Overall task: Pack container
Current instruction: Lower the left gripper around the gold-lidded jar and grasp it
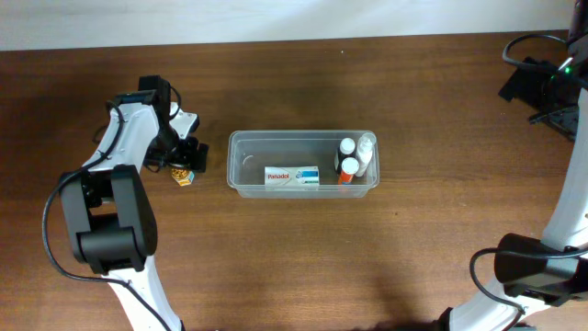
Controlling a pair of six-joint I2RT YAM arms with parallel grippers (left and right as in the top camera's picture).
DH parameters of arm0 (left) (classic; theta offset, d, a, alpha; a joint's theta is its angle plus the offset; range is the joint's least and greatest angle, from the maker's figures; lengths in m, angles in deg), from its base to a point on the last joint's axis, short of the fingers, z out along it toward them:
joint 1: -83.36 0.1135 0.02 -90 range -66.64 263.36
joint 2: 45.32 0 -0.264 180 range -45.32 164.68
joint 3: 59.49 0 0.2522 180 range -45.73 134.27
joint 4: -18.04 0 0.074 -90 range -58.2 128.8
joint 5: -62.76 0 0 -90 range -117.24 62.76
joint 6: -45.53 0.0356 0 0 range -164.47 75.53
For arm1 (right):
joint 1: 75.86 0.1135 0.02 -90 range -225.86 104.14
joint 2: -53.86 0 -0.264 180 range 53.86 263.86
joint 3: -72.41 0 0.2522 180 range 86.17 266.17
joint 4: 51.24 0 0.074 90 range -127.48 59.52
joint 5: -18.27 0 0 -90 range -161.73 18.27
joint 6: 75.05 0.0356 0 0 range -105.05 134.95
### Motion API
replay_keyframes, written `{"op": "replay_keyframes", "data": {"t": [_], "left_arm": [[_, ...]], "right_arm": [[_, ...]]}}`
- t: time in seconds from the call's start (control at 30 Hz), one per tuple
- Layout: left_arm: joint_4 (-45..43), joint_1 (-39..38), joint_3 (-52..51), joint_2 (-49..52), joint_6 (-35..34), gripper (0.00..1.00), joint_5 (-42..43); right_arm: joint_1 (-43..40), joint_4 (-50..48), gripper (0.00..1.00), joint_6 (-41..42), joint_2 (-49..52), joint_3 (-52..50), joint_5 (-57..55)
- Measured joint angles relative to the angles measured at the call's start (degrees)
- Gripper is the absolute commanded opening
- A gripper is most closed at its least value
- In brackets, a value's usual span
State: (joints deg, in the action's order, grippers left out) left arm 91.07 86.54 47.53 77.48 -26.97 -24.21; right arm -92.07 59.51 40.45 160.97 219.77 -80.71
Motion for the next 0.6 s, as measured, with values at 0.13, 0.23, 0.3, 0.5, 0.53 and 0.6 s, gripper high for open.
{"op": "replay_keyframes", "data": {"t": [0.13,0.23,0.3,0.5,0.53,0.6], "left_arm": [[1.4,0.0,0.0,0.0,1.1,0.93,0.0],[3.5,0.0,0.0,0.0,1.5,0.93,0.0],[4.4,0.0,0.0,0.0,1.7,0.93,0.0],[4.5,0.0,0.0,0.0,1.9,0.93,-0.2],[4.3,0.0,0.0,0.0,1.9,0.93,-0.3],[3.8,0.0,0.0,0.0,1.9,0.93,-0.4]], "right_arm": [[0.0,0.0,0.98,0.0,0.0,0.0,0.0],[0.0,0.0,0.98,0.0,0.0,0.0,0.0],[0.0,0.0,0.98,0.0,0.0,0.0,0.0],[0.0,0.0,0.98,0.1,0.0,0.0,0.0],[0.0,0.0,0.98,0.0,0.0,0.0,0.0],[0.0,0.0,0.98,0.0,0.0,0.0,0.0]]}}
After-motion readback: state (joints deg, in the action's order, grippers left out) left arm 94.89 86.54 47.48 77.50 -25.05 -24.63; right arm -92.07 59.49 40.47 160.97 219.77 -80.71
